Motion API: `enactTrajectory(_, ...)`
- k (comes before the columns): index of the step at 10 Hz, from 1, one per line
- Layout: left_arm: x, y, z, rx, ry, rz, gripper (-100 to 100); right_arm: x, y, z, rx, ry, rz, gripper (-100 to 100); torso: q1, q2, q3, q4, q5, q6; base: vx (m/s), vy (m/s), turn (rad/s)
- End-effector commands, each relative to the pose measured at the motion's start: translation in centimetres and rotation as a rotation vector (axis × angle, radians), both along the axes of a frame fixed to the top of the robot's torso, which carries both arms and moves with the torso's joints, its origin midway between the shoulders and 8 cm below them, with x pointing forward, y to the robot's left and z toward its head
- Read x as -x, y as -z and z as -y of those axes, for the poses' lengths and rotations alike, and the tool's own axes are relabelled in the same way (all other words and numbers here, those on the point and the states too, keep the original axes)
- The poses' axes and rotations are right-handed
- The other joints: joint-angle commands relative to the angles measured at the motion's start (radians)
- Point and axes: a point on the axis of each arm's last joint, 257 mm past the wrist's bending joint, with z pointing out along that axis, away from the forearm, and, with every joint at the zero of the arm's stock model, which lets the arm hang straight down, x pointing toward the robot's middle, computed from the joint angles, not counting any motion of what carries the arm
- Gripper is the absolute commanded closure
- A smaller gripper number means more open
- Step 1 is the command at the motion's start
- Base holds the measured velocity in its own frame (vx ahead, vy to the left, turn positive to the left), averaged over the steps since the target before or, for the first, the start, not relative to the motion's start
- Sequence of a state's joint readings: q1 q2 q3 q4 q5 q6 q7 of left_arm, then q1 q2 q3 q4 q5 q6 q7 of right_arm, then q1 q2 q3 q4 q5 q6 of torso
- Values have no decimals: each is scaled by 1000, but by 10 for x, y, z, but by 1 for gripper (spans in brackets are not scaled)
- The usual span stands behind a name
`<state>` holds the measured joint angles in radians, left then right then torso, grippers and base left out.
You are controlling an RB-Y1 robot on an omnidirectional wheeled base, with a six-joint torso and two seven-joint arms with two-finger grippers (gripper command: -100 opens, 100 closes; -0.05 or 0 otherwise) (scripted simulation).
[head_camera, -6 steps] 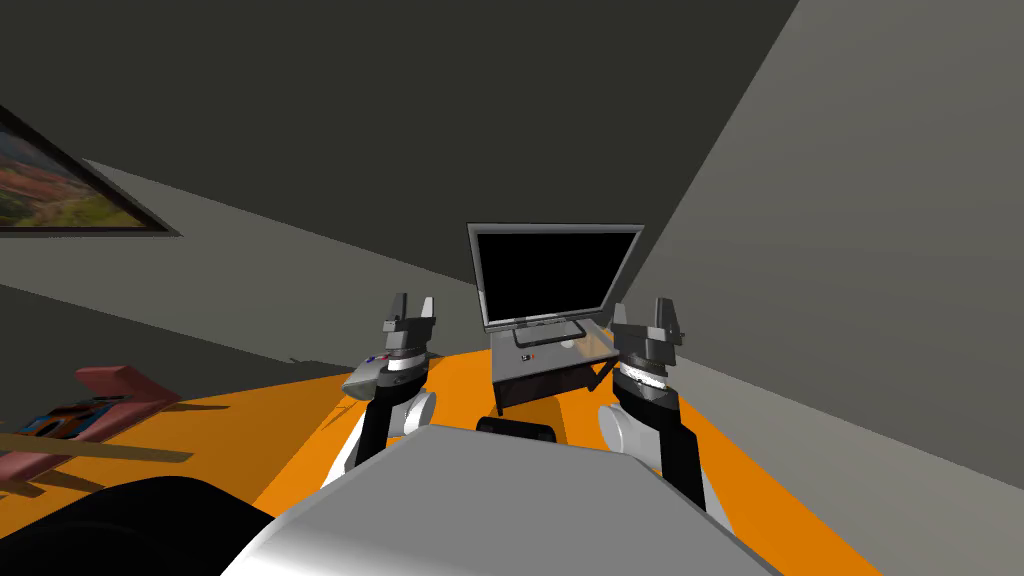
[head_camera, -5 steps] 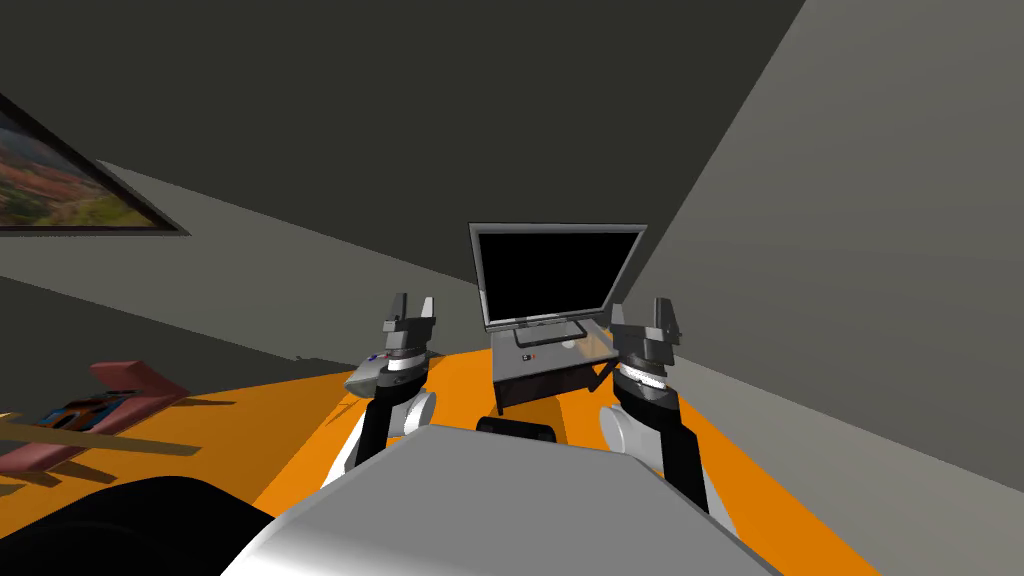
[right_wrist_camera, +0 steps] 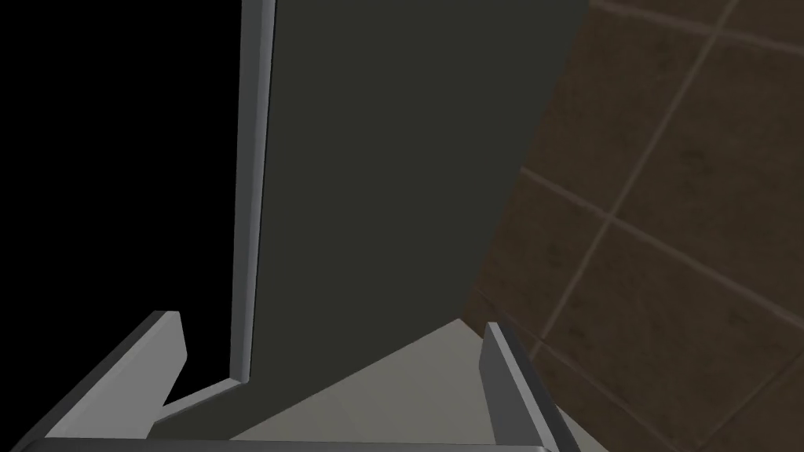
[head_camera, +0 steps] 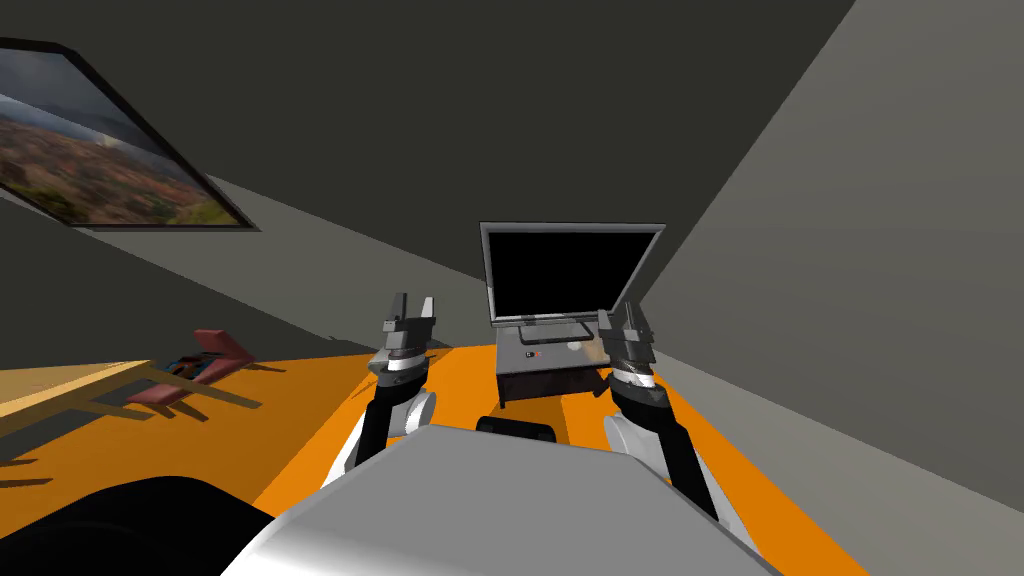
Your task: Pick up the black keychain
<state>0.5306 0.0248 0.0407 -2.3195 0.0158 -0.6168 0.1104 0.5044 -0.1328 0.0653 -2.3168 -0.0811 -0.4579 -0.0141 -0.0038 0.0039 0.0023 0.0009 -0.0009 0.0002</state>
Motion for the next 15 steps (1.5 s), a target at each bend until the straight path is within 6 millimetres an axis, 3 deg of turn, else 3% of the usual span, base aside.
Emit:
enactTrajectory(1, 0, 0, 0, 0, 0, 0, 0, -5, 13, -6, 37, -23, -46, -100, 0, 0, 0, 0, 0, 0, -60, -34, 178)
enactTrajectory(2, 0, 0, 0, 0, 0, 0, 0, -9, 26, -11, 60, -37, -88, -100, 1, 0, 0, 0, 0, -1, -78, -36, 370)
enactTrajectory(3, 0, 0, 0, 0, 0, 0, 0, -9, 27, -11, 67, -41, -89, -100, 1, 1, 0, 0, 0, -1, -58, -38, 104)
enactTrajectory(5, 0, 0, 0, 0, 0, 0, 0, -16, 61, -22, 125, -73, -188, -100, 0, 0, 0, 0, 0, -1, -76, -44, 319)
enactTrajectory(6, 0, 0, 0, 0, 0, 0, 0, -16, 61, -22, 132, -77, -190, -100, 0, 1, 1, 0, 0, -1, -70, -45, 111)
enactTrajectory(9, 0, 0, 0, 0, 0, 0, 0, -21, 127, -36, 229, -125, -366, -100, -1, 0, 0, 0, 0, 1, -81, -36, 375)
enactTrajectory(10, 0, 0, 0, 0, 0, 0, 0, -20, 128, -36, 240, -129, -368, -100, 0, 2, 1, 0, 0, -1, -82, -38, 193)
enactTrajectory(12, 0, 0, 0, 0, 0, 0, 0, -16, 180, -43, 313, -161, -497, -100, 0, 0, 0, 0, 0, -1, -62, -25, 394)
enactTrajectory(13, 0, 0, 0, 0, 0, 0, 0, -15, 181, -43, 322, -165, -499, -100, 0, 0, 0, 0, 0, 0, -52, -25, 156)
enactTrajectory(15, 0, 0, 0, 0, 0, 0, 0, -3, 238, -46, 403, -197, -634, -100, 0, -2, -1, 0, 0, 0, -45, -14, 394)
